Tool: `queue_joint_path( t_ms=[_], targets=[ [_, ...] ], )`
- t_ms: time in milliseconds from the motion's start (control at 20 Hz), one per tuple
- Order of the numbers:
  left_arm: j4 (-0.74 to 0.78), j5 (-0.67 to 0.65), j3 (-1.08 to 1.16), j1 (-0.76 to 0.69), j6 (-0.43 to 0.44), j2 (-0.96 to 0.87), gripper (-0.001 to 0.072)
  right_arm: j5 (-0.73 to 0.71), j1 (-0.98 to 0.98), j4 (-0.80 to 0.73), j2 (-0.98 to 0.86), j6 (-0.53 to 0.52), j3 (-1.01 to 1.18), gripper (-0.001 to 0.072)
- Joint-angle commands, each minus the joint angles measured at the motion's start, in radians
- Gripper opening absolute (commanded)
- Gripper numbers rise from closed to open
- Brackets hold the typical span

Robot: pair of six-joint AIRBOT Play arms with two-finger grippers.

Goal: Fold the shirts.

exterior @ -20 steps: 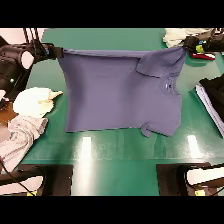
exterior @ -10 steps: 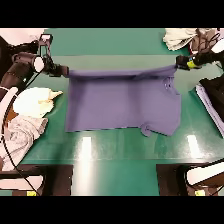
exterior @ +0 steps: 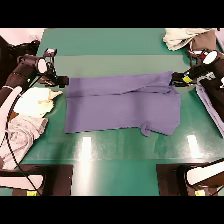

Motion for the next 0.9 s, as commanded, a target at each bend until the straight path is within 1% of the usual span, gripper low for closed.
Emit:
queue_joint_path(
  t_ms=[0,100,150,300,350,400,450,500,550,650,750,850],
  targets=[
    [0.031,-0.125,0.000,0.000,0.038,0.008,0.0430,0.097,-0.016,0.003,0.024,-0.001,0.024,0.0399],
    [0.028,-0.187,-0.003,0.000,0.060,0.037,0.0430,0.138,-0.025,0.004,0.076,-0.020,0.014,0.0378],
    [0.015,-0.190,-0.022,0.000,0.068,0.067,0.0430,0.150,-0.029,0.005,0.111,-0.039,-0.009,0.0378],
    [-0.051,-0.120,-0.184,0.000,0.064,0.216,0.0430,0.134,-0.044,0.005,0.233,-0.072,-0.130,0.0375],
    [-0.099,-0.090,-0.259,0.005,0.065,0.270,0.0430,0.116,-0.047,0.005,0.270,-0.080,-0.170,0.0356],
    [-0.151,-0.067,-0.341,0.017,0.066,0.323,0.0430,0.094,-0.055,0.008,0.307,-0.083,-0.212,0.0309],
    [-0.204,-0.054,-0.414,0.038,0.069,0.363,0.0430,0.073,-0.064,0.035,0.339,-0.100,-0.250,0.0307],
    [-0.279,-0.045,-0.488,0.072,0.087,0.397,0.0430,0.059,-0.077,0.088,0.367,-0.125,-0.283,0.0307],
    [-0.366,-0.039,-0.552,0.113,0.125,0.425,0.0430,0.053,-0.089,0.142,0.387,-0.142,-0.309,0.0307],
    [-0.552,-0.043,-0.666,0.211,0.230,0.458,0.0431,0.053,-0.113,0.233,0.414,-0.169,-0.344,0.0307],
    [-0.618,-0.056,-0.743,0.282,0.280,0.463,0.0431,0.076,-0.116,0.267,0.416,-0.176,-0.346,0.0307],
    [-0.619,-0.053,-0.809,0.300,0.293,0.463,0.0431,0.090,-0.111,0.266,0.416,-0.176,-0.346,0.0307]
  ],
)
